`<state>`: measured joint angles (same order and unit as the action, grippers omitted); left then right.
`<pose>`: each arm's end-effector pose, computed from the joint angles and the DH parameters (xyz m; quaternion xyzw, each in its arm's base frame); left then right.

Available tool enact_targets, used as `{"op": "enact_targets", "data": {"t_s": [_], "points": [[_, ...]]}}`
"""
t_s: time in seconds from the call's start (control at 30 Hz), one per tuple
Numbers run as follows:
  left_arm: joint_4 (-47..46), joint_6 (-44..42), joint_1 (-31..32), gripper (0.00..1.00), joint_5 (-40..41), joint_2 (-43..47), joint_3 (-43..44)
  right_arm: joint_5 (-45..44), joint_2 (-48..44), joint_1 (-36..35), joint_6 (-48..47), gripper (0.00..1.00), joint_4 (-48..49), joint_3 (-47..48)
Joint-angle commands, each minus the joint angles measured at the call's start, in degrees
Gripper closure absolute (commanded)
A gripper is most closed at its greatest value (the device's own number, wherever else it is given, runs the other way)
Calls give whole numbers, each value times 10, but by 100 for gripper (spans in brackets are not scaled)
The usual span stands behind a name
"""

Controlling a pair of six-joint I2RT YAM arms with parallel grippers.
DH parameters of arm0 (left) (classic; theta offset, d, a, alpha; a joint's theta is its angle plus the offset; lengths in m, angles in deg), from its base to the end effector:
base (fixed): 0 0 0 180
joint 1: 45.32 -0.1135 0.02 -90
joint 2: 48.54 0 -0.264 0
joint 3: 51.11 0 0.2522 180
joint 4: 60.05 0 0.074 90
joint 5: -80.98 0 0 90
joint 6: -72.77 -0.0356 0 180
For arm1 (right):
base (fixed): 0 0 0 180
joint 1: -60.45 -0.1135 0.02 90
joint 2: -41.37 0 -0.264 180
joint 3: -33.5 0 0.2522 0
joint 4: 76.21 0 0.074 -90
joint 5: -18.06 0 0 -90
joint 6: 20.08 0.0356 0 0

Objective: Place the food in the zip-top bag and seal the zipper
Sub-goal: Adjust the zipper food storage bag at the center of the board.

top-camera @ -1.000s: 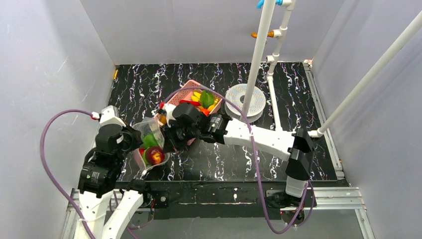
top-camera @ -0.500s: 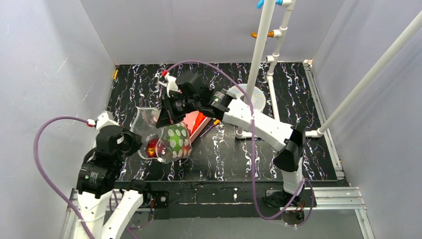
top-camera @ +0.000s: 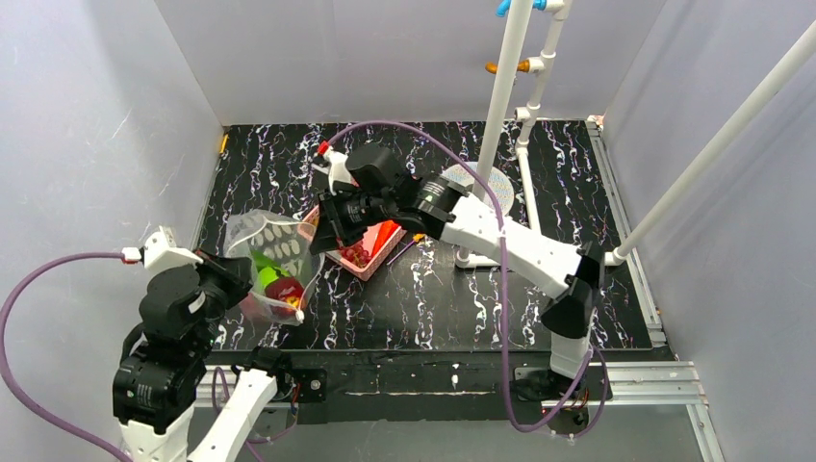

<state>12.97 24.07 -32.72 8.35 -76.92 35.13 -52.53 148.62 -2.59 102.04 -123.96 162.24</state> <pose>0.0278 0.0047 0.4243 -0.2835 0.7379 -0.1653 0.5898 0.1841 0.3881 0.4104 -0.3089 0.7831 0.4808 0.2454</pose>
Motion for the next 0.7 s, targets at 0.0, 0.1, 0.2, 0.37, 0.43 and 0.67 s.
{"op": "enact_targets", "data": {"t_s": [0.0, 0.1, 0.2, 0.37, 0.43, 0.67], "points": [[9, 4, 1, 100, 23, 17, -80, 9, -13, -2, 16, 99, 84, -62], [12, 16, 1, 100, 25, 16, -156, 9, 37, -1, 12, 99, 56, -47], [30, 28, 1, 100, 16, 3, -149, -9, 67, -1, -13, 99, 0, 4], [-2, 1, 1, 100, 3, 2, -66, -41, 44, -2, -45, 99, -4, 30], [-7, -7, 1, 100, 7, 1, -45, -44, 41, -2, -50, 99, -5, 42], [-2, -1, 1, 100, 13, 9, -64, -34, 44, -2, -52, 97, -7, 63]]}}
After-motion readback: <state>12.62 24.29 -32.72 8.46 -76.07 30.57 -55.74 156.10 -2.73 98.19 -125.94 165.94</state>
